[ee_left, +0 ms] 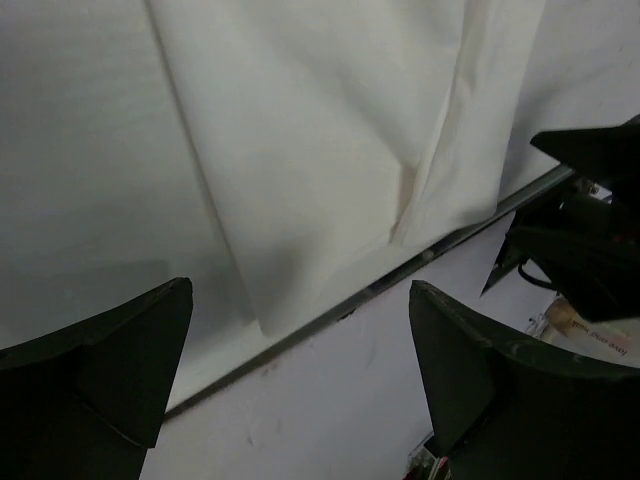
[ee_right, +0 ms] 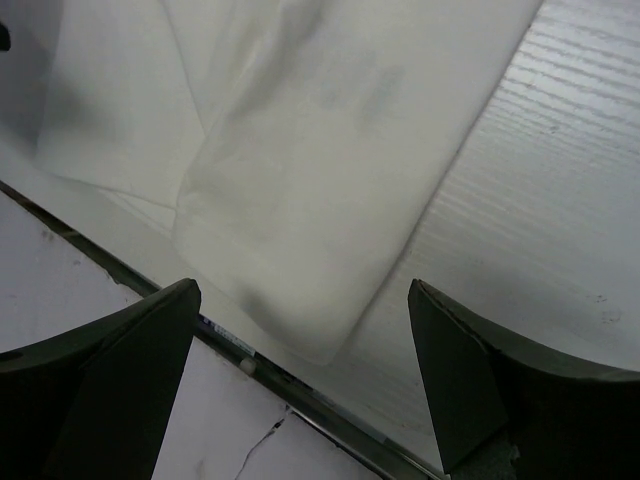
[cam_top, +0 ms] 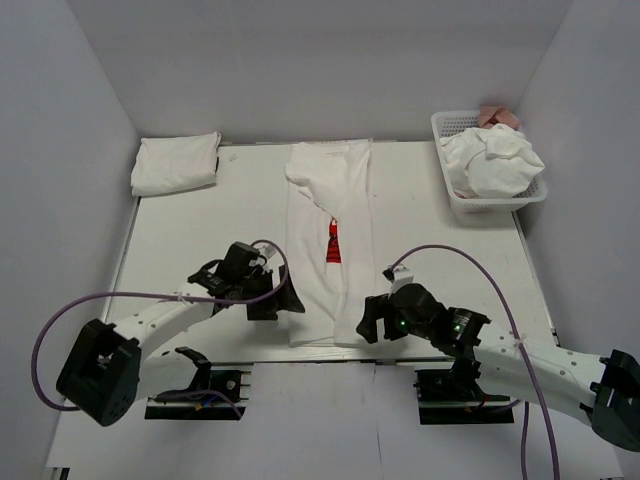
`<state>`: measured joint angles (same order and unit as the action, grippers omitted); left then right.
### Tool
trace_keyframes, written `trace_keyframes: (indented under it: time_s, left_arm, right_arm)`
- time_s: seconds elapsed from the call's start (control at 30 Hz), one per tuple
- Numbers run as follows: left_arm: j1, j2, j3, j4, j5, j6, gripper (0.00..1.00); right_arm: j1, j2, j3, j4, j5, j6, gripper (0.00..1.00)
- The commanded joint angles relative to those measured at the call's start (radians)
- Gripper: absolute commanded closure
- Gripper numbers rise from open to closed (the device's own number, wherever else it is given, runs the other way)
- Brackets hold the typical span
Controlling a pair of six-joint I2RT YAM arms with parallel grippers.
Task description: Fold and stack the t-shirts
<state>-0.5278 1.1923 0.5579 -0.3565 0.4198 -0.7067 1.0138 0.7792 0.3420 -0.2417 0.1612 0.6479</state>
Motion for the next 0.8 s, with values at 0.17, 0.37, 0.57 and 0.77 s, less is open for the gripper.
trace_keyframes:
  time_s: [0.17, 0.37, 0.57, 0.77]
  left_arm:
    - [-0.055, -0.204, -0.134, -0.159, 0.048, -0.066, 0.01]
    - [-0.096, -0.148, -0.168, -0.101, 0.051, -0.076, 0.13]
    - [-0.130, -0.065, -0.159, -0.045, 0.027, -0.085, 0.26]
    - [-0.178, 0.001, -0.139, -0.036, -0.004, -0.085, 0.53]
  right_arm:
    - [0.000, 0.043, -0.073, 0.070, -0.132, -0.042, 0.10]
    - [0.000, 0.054, -0.104, 0.076, -0.123, 0.004, 0.10]
    - [-0.003, 0.035, -0.120, 0.067, -0.137, 0.058, 0.16]
    - [-0.003, 0.029, -0.132, 0.067, -0.130, 0.127, 0.32]
